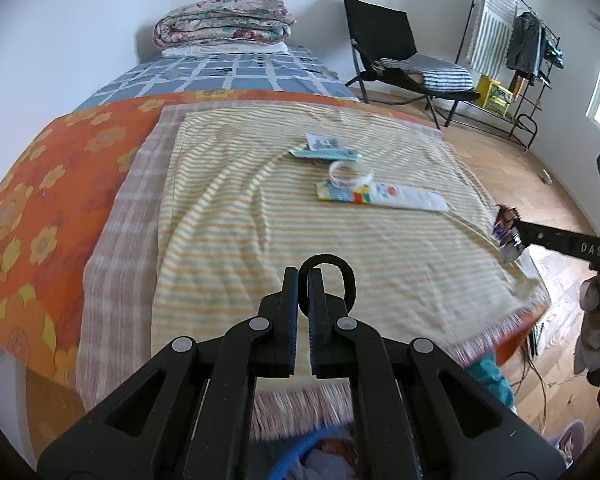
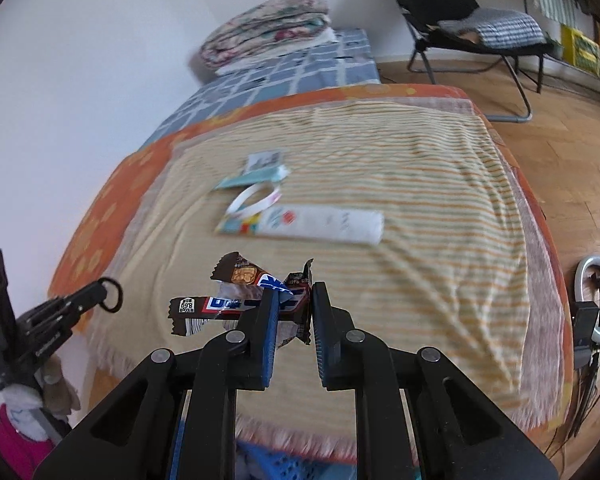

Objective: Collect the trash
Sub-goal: 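Carry hair tie and wrapper to the blue basket and open both tools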

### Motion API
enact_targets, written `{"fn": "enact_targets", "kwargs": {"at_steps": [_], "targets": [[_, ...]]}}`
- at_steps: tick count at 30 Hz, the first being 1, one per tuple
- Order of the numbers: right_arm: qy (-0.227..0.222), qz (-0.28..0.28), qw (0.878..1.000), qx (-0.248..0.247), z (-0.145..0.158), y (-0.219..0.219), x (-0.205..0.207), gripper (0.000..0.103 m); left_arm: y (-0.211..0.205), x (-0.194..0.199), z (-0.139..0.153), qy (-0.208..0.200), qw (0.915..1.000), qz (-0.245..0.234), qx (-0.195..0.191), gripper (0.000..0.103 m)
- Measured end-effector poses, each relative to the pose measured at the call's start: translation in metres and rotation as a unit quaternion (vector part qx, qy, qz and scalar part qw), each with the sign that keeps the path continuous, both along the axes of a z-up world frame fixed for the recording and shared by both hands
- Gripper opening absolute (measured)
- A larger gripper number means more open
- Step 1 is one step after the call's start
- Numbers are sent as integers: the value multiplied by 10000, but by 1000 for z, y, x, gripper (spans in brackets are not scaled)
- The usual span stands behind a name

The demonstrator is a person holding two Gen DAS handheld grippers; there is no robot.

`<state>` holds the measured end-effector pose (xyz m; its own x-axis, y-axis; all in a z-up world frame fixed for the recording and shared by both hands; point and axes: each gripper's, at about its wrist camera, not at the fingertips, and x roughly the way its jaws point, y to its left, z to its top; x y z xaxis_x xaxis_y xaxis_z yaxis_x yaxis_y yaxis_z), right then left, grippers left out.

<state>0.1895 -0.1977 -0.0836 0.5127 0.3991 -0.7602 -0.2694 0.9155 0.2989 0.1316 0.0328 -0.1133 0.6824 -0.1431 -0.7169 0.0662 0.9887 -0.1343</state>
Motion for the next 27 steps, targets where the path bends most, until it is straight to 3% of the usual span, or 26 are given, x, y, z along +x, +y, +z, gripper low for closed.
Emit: {"fn": "enact_targets", "kwargs": {"at_steps": [12,27], "targets": [[137,628,9978,-130,-10,33,-85,15,-15,-78,-8,148,9997,-162,-101,2],[683,972,9924,-307,-62,54,-147,16,-29,-133,-66,839,9962,-173,-159,2]]}}
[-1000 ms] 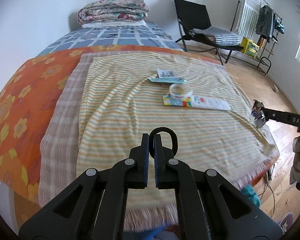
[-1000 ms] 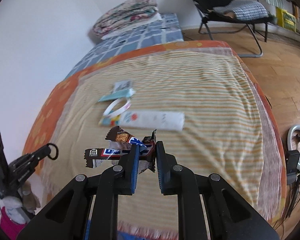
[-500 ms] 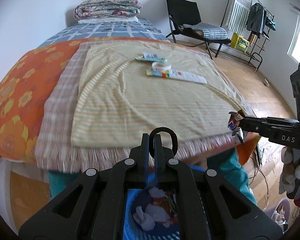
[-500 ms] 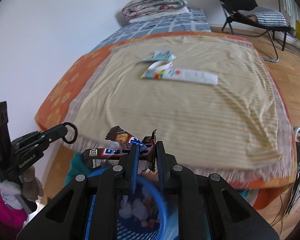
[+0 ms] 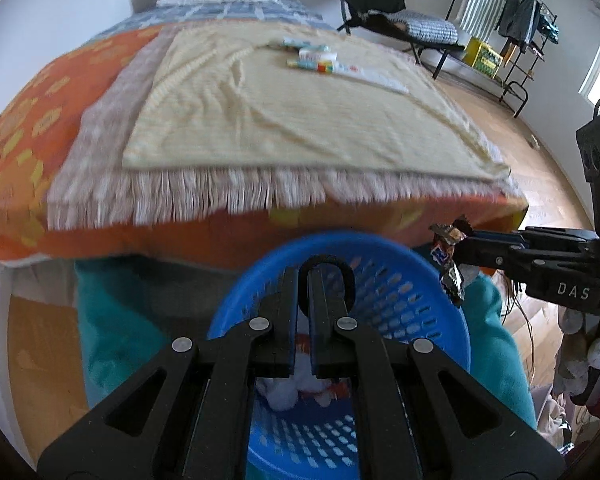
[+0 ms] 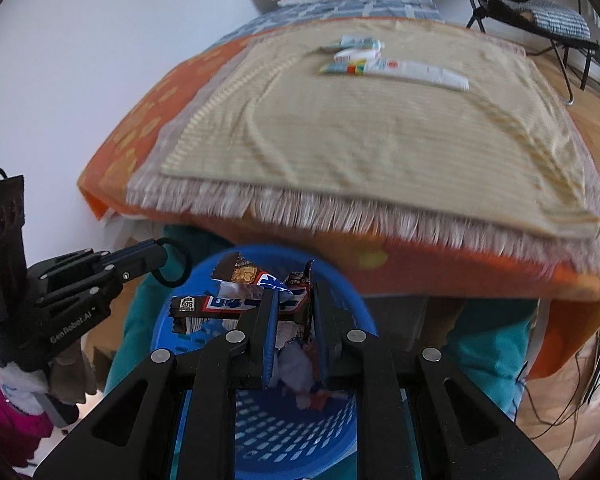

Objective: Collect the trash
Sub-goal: 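Carry hair tie and wrapper to the blue basket and open both tools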

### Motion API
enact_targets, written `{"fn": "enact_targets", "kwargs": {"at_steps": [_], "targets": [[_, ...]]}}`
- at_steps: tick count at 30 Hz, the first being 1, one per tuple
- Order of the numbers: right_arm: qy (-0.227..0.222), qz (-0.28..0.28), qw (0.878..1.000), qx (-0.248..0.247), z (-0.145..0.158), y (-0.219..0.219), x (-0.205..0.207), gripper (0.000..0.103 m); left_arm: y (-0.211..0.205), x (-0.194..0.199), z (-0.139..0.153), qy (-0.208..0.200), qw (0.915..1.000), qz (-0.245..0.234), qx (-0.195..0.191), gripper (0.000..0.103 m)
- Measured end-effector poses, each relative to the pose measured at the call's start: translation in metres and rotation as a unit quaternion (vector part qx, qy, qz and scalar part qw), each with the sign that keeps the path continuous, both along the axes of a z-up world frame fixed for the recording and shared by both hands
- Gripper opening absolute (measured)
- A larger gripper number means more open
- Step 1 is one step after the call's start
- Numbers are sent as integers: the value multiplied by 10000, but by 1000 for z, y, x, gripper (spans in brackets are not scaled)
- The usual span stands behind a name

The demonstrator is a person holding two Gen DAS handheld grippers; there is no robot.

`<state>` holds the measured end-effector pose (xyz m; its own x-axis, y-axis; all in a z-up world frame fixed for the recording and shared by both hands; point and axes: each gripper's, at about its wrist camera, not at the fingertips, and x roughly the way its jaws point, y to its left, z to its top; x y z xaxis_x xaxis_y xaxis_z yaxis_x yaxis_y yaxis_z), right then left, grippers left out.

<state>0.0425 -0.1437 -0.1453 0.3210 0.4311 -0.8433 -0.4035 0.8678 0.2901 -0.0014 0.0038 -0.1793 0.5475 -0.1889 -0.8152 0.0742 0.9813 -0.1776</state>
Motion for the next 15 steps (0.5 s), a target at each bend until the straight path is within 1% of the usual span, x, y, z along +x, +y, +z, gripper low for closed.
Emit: {"fn": "enact_targets", "kwargs": {"at_steps": [6,15], "targets": [[183,33,9998,-53,-16,2,-8,16,2,-10,-22,276,9996,67,-35,2],[392,152,9990,-160,-33,12,-17,16,2,-15,-36,423,9991,77,-17,2]]}}
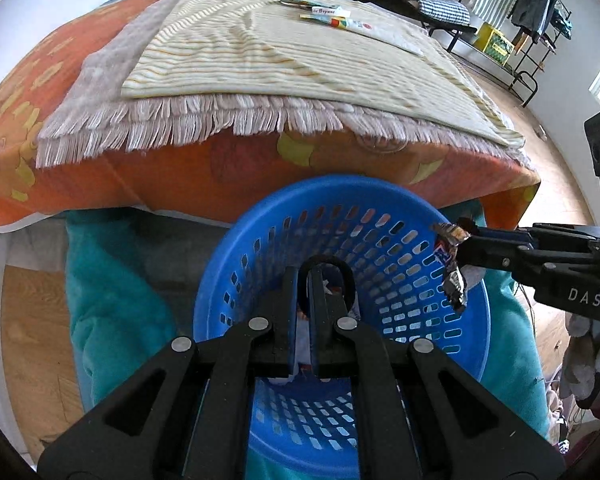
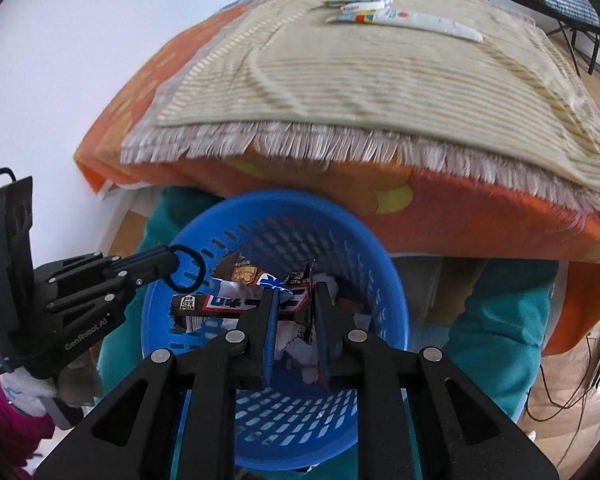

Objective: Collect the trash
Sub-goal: 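Carry hair tie and wrapper to the blue basket and open both tools, then move both tools back over the tube packet and wristband on the towel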

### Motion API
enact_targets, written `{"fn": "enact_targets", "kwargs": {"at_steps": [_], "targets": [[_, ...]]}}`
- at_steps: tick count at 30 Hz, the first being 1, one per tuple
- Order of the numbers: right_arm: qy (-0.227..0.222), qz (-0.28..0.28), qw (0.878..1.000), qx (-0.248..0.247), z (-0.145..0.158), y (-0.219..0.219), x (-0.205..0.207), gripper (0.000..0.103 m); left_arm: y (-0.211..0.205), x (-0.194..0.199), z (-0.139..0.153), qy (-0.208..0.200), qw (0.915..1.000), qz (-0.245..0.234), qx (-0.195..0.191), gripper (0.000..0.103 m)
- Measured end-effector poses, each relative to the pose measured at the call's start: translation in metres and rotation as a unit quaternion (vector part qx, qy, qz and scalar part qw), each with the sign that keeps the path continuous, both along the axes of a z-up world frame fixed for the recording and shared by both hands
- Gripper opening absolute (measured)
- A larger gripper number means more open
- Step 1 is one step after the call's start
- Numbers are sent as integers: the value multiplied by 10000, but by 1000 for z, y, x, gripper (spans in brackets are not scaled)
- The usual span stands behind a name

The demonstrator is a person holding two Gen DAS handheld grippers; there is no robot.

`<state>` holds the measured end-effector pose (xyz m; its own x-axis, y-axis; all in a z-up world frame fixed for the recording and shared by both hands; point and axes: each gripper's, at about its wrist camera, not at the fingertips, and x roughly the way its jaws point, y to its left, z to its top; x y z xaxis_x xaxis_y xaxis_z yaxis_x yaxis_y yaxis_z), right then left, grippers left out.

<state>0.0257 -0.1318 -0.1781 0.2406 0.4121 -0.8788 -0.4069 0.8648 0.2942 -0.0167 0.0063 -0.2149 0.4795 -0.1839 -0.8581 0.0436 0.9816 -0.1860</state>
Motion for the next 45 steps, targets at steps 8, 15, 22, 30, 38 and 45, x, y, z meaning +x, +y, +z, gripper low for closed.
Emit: {"fn": "enact_targets", "kwargs": {"at_steps": [8,15,22,30,38,45], "targets": [[182,-88,9998,2,-6,1,0,33,2,-1,-4,72,9999,70,-48,2],[241,-99,9997,-13,-7,-1,0,34,3,-5,-6,72,9999,104,-14,41],[285,-139,9995,9,-8,-2,0,45,5,-4,-5,41,9999,162,16,61],[244,-173,9996,-7,-5,-3,1,47,7,-5,-3,-19,9998,175,64,64],[94,-165,9998,-107,1,-3,5,56,7,-1,0,-70,9998,173,94,64],[-184,-27,9998,-86,12,-5,14,62,9,11,11,-191,9996,111,162,64]]}}
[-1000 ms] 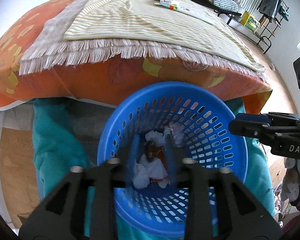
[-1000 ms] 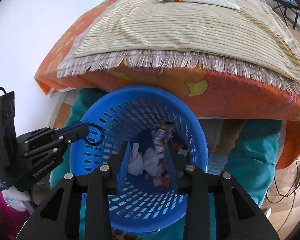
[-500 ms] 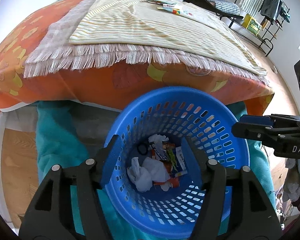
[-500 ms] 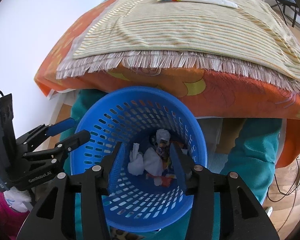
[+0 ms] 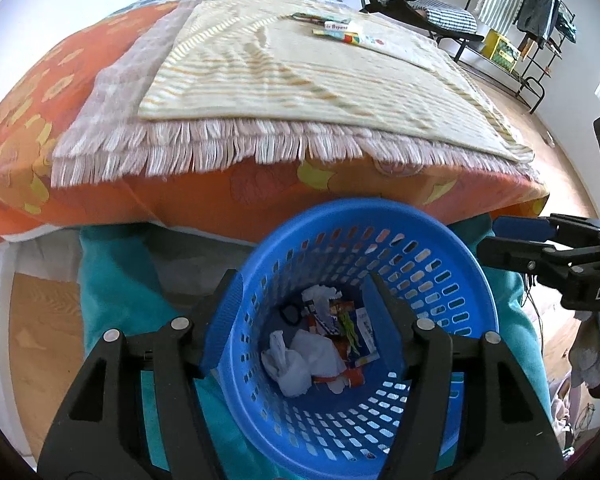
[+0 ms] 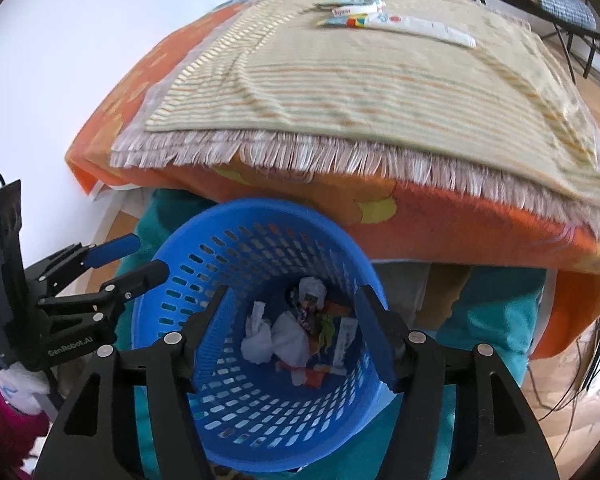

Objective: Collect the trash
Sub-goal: 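Move both tools back over the tube packet and wristband on the towel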

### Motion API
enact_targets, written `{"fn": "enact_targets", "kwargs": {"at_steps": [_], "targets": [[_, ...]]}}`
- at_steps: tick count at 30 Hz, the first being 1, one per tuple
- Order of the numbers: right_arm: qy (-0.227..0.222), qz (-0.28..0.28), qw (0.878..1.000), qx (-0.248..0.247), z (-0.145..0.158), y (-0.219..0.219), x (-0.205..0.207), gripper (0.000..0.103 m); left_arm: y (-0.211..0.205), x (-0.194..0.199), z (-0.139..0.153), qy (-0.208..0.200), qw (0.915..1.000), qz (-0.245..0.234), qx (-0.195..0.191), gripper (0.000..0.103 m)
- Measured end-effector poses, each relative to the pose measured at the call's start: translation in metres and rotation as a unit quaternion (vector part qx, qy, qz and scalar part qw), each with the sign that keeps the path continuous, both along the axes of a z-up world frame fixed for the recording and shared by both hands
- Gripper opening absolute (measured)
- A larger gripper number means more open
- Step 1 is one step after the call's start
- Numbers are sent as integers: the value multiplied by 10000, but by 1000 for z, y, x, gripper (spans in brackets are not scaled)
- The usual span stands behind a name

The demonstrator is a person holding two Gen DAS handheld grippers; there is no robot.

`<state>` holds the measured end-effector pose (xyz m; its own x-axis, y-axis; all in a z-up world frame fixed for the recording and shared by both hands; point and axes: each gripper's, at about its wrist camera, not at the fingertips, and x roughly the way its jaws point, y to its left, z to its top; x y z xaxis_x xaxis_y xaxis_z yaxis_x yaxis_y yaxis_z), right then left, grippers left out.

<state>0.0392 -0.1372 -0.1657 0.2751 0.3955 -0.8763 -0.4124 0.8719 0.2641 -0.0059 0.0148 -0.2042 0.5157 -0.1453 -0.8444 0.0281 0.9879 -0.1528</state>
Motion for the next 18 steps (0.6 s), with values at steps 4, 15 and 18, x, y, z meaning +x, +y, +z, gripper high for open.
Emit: {"fn": "enact_targets", "kwargs": {"at_steps": [4,15,18], "targets": [[-292,62,9995,34,11,-5,6,62,-1,11,10,-110,9999,-89,84,64],[-909,327,9951,-190,32,-19,55,62,-3,69,45,-501,9979,-407,42,64],[-1025,315,9941,-174,41,-26,81,62,-6,89,56,-644,9966,-515,83,64]]}}
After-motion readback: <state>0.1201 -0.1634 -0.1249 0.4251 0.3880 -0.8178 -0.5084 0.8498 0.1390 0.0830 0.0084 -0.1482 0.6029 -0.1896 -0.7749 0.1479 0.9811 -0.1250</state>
